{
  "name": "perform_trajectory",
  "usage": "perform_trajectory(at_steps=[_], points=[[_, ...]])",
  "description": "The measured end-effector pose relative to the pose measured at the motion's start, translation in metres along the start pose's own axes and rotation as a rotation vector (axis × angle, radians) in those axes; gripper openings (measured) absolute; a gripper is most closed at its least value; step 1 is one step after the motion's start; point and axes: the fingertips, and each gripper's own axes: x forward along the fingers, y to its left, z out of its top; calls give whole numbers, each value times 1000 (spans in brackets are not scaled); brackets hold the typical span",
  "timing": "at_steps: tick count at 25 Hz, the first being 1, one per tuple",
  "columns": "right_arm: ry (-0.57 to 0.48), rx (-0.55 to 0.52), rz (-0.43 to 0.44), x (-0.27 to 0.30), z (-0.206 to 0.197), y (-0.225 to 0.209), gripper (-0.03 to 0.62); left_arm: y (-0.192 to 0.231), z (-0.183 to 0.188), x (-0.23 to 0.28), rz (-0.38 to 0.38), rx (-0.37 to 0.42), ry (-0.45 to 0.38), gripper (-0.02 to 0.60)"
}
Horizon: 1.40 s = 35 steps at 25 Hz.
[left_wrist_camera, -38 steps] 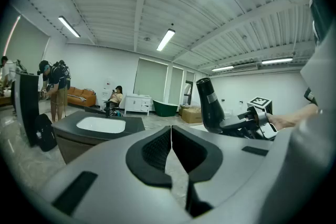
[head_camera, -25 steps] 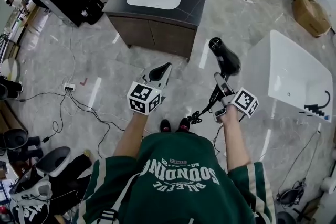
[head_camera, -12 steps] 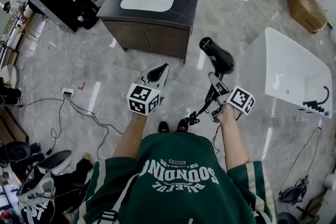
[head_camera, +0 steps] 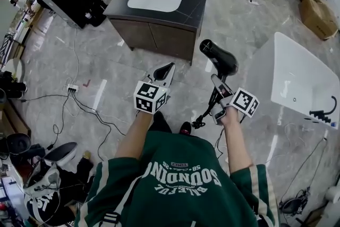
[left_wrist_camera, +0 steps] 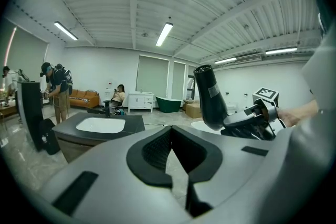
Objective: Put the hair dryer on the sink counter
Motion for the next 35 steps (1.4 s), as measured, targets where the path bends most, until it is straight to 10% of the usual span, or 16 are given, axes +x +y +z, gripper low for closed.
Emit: perform_trajectory(at_steps=[35], points=[[-59,-3,-65,243,18,52,204,231,14,102,-186,-13,35,12]])
